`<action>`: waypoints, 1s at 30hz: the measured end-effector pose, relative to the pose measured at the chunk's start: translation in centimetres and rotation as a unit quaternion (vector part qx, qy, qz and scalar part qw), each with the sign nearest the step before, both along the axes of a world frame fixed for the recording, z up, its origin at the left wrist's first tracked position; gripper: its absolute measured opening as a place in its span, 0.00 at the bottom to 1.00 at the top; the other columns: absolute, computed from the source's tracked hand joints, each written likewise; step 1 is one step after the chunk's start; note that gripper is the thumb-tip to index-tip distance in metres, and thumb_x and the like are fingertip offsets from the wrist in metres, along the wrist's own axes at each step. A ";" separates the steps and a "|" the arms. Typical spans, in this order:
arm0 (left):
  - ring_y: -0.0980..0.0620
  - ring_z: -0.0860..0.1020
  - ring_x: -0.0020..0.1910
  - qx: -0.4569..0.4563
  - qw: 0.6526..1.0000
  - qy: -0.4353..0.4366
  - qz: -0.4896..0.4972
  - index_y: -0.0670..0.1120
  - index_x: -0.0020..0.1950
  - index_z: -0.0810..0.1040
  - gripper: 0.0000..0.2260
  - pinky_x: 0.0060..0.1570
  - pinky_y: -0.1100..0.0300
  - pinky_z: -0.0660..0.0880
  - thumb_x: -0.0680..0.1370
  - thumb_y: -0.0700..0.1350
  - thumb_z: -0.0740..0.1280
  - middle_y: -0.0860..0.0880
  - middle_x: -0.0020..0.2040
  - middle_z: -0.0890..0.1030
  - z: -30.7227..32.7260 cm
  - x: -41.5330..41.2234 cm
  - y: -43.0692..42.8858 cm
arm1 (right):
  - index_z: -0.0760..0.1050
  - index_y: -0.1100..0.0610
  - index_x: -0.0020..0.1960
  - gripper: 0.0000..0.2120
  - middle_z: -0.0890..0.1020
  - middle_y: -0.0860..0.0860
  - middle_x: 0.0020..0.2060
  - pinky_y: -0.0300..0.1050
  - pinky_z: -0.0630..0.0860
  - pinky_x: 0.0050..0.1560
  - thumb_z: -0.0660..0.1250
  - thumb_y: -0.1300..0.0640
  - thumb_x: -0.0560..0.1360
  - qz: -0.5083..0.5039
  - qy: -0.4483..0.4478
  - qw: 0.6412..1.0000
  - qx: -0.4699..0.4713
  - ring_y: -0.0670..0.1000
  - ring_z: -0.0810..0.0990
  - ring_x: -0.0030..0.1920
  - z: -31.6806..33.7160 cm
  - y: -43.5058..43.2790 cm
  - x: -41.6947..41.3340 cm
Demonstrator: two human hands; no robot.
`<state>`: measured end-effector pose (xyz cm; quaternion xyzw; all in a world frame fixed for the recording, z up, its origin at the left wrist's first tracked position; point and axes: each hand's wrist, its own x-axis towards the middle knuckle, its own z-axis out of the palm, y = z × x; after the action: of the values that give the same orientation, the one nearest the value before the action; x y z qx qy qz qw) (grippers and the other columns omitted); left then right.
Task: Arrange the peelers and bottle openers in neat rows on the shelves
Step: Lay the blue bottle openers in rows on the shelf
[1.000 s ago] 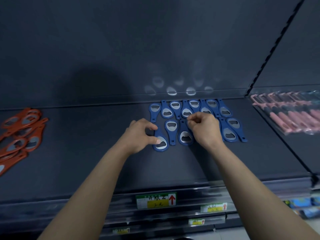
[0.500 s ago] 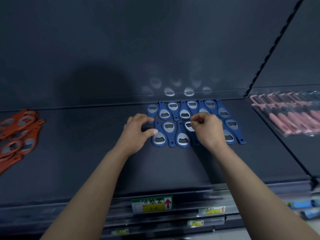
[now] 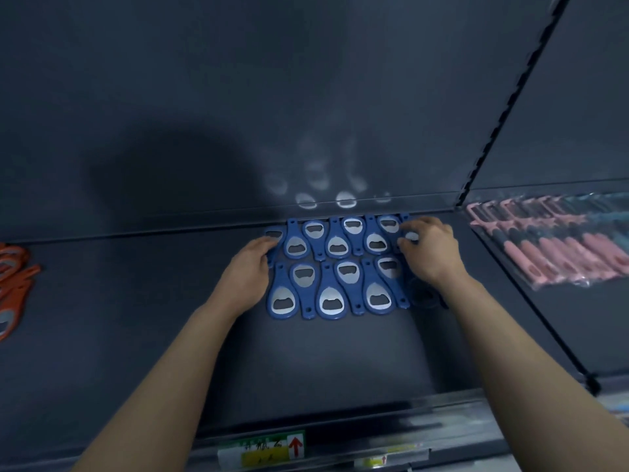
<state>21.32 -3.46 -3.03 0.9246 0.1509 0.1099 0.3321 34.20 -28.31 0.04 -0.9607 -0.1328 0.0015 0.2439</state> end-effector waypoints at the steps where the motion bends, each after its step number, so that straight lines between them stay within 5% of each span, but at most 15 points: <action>1: 0.52 0.65 0.69 0.000 1.000 -0.007 0.001 0.43 0.69 0.69 0.19 0.62 0.73 0.54 0.80 0.34 0.52 0.48 0.70 0.68 -0.1 0.1 -0.1 | 0.73 0.56 0.65 0.16 0.69 0.56 0.68 0.53 0.62 0.66 0.62 0.56 0.78 -0.005 0.002 1.000 -0.001 0.61 0.64 0.66 0.0 -0.2 0.4; 21: 0.53 0.69 0.65 -0.003 0.999 -0.034 0.042 0.43 0.64 0.74 0.14 0.61 0.68 0.60 0.80 0.36 0.56 0.48 0.66 0.72 -0.2 1.1 -0.8 | 0.73 0.62 0.64 0.16 0.79 0.59 0.58 0.50 0.70 0.60 0.60 0.61 0.78 0.025 0.029 0.997 0.066 0.61 0.70 0.64 -1.1 -1.0 2.7; 25: 0.52 0.69 0.65 0.004 0.998 -0.043 0.052 0.43 0.64 0.74 0.14 0.61 0.67 0.61 0.80 0.37 0.57 0.49 0.67 0.71 0.1 1.0 -1.0 | 0.70 0.60 0.67 0.18 0.77 0.57 0.63 0.42 0.67 0.62 0.60 0.62 0.78 0.004 0.033 0.993 0.116 0.57 0.73 0.64 -0.9 -1.7 2.6; 30: 0.51 0.71 0.61 0.050 0.995 -0.085 0.032 0.42 0.60 0.77 0.12 0.60 0.65 0.63 0.78 0.37 0.62 0.48 0.60 0.75 1.1 0.7 -3.3 | 0.75 0.60 0.62 0.15 0.80 0.56 0.57 0.39 0.69 0.54 0.62 0.62 0.76 -0.036 0.023 0.988 0.148 0.56 0.78 0.58 -0.6 -2.9 1.8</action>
<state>22.02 -6.76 -1.90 0.9220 0.1459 0.2063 0.2933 35.98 -31.26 -0.59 -0.9179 -0.0912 -0.0051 0.3862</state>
